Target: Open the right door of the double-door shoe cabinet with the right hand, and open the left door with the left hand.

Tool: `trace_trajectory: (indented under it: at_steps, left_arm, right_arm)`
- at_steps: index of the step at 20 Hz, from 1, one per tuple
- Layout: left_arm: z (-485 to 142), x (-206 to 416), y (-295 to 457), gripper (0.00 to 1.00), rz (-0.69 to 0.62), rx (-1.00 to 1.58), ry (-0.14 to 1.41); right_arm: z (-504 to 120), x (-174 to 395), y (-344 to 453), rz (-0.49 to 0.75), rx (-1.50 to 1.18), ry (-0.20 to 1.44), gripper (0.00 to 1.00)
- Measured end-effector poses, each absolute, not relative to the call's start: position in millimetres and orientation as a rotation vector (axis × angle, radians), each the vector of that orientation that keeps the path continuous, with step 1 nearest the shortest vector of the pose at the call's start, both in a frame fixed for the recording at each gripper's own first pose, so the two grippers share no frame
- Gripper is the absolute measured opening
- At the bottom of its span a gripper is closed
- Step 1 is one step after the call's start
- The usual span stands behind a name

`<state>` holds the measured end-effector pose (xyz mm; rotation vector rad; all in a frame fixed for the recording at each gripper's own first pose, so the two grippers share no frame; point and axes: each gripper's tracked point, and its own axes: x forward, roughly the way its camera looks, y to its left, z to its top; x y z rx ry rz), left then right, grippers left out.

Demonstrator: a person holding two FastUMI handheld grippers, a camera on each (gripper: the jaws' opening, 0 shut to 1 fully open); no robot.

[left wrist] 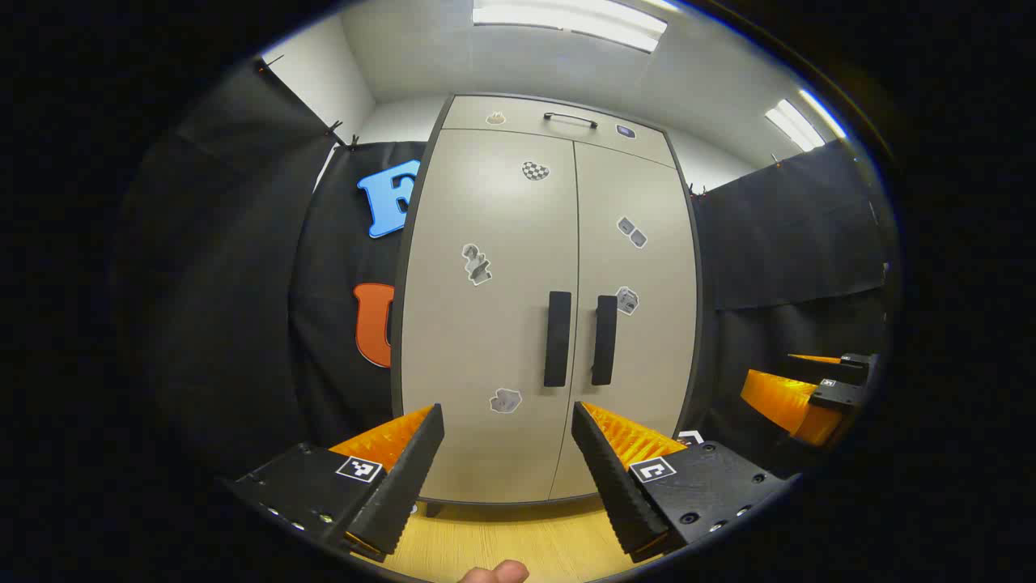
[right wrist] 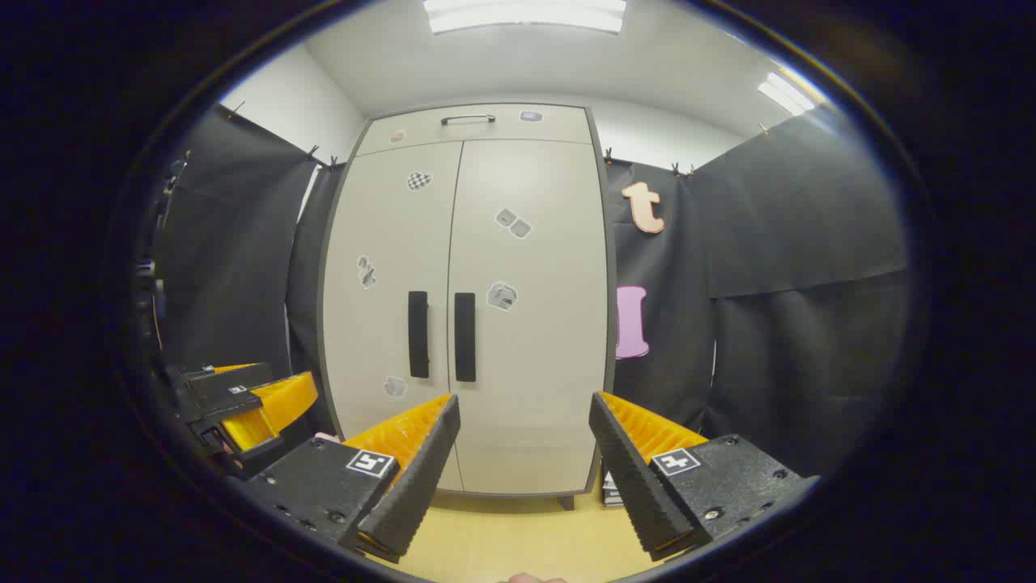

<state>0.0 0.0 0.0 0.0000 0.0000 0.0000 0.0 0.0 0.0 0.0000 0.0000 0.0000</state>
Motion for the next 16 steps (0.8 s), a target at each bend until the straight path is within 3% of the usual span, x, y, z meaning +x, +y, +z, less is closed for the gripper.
trace_trajectory:
  at_steps: [2,7,8,11,16]
  left_arm:
    - [0.4,1.7,0.7,0.95,0.005,0.01,0.001]
    - [1.8,7.4,-4.8,0.95,-0.013,-0.014,-0.001]
    - [0.8,9.3,-5.4,0.95,-0.015,-0.012,0.002]
    - [1.4,14.8,-2.6,0.95,0.0,-0.001,-0.007]
    - [-2.1,17.9,1.9,0.95,0.008,-0.003,-0.002]
  right_arm:
    - [-0.4,1.7,3.8,0.008,0.013,0.001,1.0]
    - [-1.6,4.1,1.5,-0.012,0.022,-0.014,0.96]
    - [-1.6,5.0,-0.4,-0.018,0.027,-0.014,1.0]
    - [-2.2,8.2,-9.3,-0.042,0.04,-0.01,0.96]
    - [-6.6,12.7,-9.4,-0.043,0.051,0.005,1.0]
